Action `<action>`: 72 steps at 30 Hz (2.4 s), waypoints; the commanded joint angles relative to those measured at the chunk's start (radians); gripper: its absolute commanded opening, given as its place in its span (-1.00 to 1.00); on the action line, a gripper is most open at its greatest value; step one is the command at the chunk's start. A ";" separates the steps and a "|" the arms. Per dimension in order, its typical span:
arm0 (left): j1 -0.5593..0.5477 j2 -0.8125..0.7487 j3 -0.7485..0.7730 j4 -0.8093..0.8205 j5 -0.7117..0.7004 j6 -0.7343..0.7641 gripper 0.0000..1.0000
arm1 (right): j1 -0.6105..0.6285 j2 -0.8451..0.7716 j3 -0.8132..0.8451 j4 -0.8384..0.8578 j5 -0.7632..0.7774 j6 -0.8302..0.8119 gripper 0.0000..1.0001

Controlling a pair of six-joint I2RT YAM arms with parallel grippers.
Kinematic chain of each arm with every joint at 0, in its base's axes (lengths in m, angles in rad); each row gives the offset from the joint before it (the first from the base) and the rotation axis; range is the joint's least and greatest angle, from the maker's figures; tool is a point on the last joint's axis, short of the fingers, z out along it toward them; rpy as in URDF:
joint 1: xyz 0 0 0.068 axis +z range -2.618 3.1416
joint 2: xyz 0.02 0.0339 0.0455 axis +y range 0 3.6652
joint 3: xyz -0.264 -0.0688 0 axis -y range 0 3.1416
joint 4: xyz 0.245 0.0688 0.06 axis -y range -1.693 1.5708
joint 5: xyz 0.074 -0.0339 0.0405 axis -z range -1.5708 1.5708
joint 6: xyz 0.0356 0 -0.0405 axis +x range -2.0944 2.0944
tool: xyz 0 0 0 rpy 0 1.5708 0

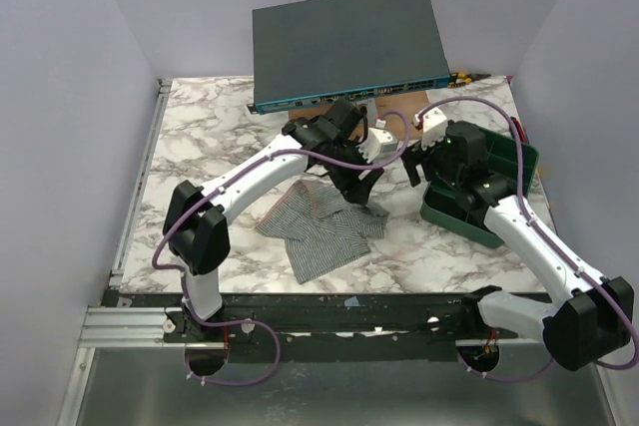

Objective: Roll the underwear
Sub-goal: Move the underwear to the center of the board, then flatten out the underwear at the center of the board.

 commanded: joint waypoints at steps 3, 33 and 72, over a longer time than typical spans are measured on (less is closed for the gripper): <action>0.002 -0.090 -0.120 0.114 -0.057 -0.007 0.91 | -0.021 -0.018 -0.053 -0.054 -0.006 0.010 0.77; 0.050 -0.186 -0.565 0.386 -0.412 0.425 0.77 | -0.019 0.443 0.047 -0.205 -0.540 -0.371 0.15; 0.018 -0.106 -0.551 0.355 -0.308 0.692 0.62 | -0.019 0.532 0.373 -0.413 -0.502 -0.223 -0.99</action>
